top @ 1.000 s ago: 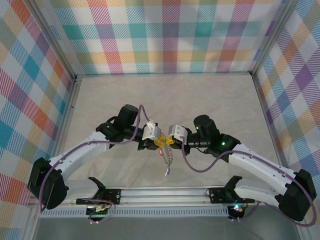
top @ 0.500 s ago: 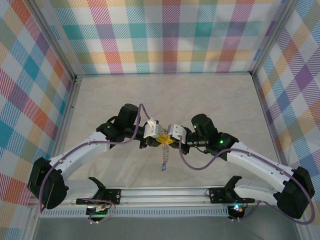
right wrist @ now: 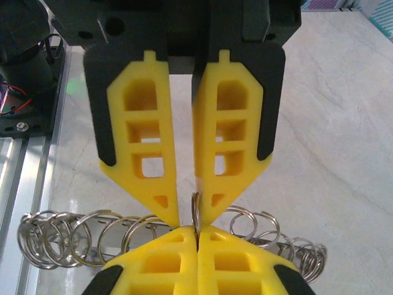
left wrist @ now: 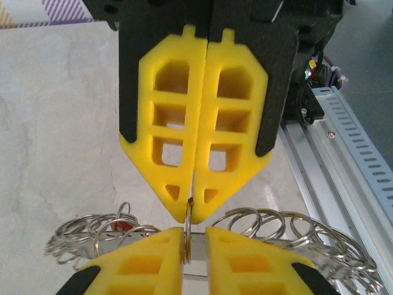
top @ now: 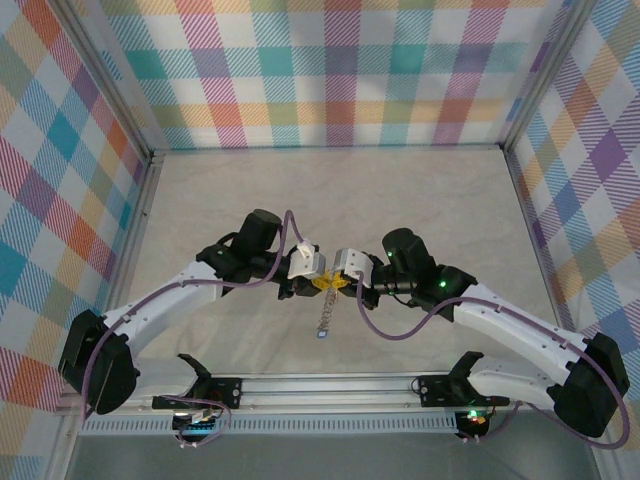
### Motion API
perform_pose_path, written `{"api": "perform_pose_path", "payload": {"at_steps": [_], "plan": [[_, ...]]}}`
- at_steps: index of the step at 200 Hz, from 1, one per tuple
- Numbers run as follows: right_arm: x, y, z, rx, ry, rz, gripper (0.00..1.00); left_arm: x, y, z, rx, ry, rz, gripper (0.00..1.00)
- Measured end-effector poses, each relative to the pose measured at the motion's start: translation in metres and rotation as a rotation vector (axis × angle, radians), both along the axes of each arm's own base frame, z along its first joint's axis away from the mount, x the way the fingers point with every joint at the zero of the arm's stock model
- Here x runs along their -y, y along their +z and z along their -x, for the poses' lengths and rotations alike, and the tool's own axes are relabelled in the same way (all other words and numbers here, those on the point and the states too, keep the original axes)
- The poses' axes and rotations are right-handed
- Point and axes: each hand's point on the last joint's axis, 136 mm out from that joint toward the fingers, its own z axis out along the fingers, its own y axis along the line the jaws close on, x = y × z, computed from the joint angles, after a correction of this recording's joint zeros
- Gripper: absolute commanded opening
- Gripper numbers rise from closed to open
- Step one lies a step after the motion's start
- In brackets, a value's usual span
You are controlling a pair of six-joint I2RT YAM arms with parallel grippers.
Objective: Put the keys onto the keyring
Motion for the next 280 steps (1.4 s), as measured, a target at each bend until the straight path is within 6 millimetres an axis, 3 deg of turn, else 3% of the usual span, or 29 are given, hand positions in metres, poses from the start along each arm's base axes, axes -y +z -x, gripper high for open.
{"api": "perform_pose_path", "payload": {"at_steps": [101,183,212,235,261,280], "plan": [[-0.0009,0.0015,-0.0011,0.006,-0.002,-0.008,0.0,0.0023,-0.0016,-0.0011,-0.008,0.0,-0.007,0.22],[-0.0005,-0.0009,-0.0013,0.006,-0.004,-0.006,0.0,0.0015,-0.0015,-0.0003,-0.014,0.002,-0.015,0.18],[-0.0007,-0.0004,-0.0014,0.008,-0.004,-0.008,0.0,0.0021,0.0009,-0.0011,-0.01,0.002,-0.012,0.16],[-0.0008,-0.0001,-0.0015,0.008,-0.004,-0.008,0.0,0.0021,0.002,-0.0018,-0.004,0.003,-0.013,0.0],[-0.0006,-0.0011,-0.0014,0.007,-0.005,-0.007,0.0,0.001,0.0013,-0.0009,-0.01,0.003,-0.023,0.0],[-0.0002,-0.0001,-0.0016,0.02,-0.01,-0.027,0.23,0.0014,0.003,-0.0017,-0.007,0.005,-0.024,0.0]]}}
